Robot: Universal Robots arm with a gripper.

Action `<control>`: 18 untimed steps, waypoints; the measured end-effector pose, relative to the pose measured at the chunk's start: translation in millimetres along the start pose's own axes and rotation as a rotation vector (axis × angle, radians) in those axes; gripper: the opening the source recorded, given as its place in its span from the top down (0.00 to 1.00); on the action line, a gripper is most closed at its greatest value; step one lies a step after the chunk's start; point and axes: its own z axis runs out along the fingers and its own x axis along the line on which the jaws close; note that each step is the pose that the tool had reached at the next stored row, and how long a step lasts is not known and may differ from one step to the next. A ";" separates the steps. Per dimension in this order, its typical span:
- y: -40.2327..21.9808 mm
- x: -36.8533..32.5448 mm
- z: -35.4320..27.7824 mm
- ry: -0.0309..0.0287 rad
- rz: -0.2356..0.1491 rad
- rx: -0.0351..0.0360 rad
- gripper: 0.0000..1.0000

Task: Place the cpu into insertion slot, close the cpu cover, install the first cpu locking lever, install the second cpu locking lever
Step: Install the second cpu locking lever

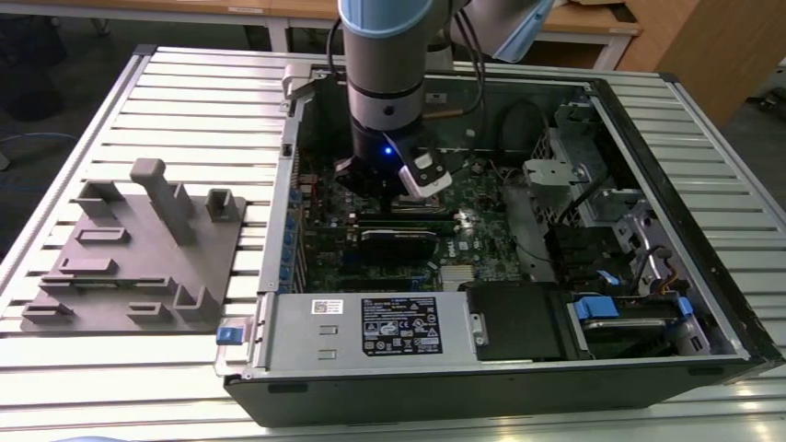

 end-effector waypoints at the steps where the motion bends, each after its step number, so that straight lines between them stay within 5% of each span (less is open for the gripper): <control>1: -0.3 0.3 0.1 -0.0002 0.000 -0.0033 0.89; 8: -1.7 2.2 1.0 -0.0008 0.001 -0.0179 0.89; 16: -1.7 2.4 1.2 -0.0009 0.001 -0.0216 0.89; 18: -1.7 2.5 1.3 -0.0011 0.002 -0.0276 0.89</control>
